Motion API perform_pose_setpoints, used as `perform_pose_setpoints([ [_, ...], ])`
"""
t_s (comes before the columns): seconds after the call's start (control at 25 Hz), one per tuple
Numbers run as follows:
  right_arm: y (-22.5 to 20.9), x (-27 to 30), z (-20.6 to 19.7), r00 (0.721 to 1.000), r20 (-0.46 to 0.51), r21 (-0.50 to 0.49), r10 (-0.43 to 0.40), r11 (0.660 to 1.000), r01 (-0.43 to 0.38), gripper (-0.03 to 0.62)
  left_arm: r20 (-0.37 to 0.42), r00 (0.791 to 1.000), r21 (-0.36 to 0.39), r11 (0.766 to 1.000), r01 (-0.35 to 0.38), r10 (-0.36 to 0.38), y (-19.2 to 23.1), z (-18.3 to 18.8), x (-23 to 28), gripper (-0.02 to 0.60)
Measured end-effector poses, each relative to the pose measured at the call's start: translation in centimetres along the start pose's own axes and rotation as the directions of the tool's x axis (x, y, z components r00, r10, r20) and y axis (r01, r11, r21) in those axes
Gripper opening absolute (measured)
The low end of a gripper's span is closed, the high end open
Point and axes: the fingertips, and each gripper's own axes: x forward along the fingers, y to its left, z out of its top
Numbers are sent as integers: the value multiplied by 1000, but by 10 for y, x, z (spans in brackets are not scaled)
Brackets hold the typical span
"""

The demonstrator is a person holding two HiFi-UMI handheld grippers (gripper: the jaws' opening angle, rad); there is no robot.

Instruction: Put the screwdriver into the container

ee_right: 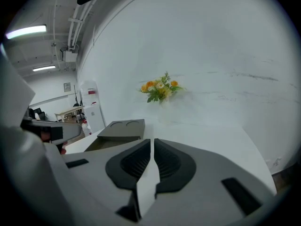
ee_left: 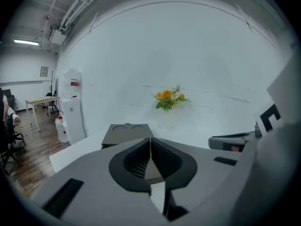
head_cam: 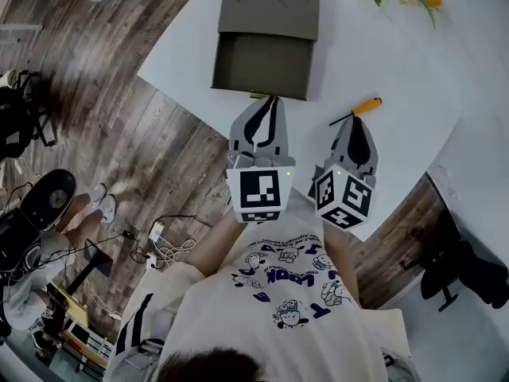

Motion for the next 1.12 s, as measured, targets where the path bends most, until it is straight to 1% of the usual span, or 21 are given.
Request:
perform_pose_setpoints([
  [0.32,-18,17,-13,998,-50,20,-43,999,44,41,-50,998,13,1000,25,-24,-4,-11,24,23],
  [0.76,-52,38,-37,986,-114,47,-123,991,129,41,-108,993,17,999,50,-48,-15,-32,50,23],
  [1.12,-68,55,-53,973,-158,69,-167,981,180,43,-157,987,13,999,47,-45,-12,-47,65,23],
])
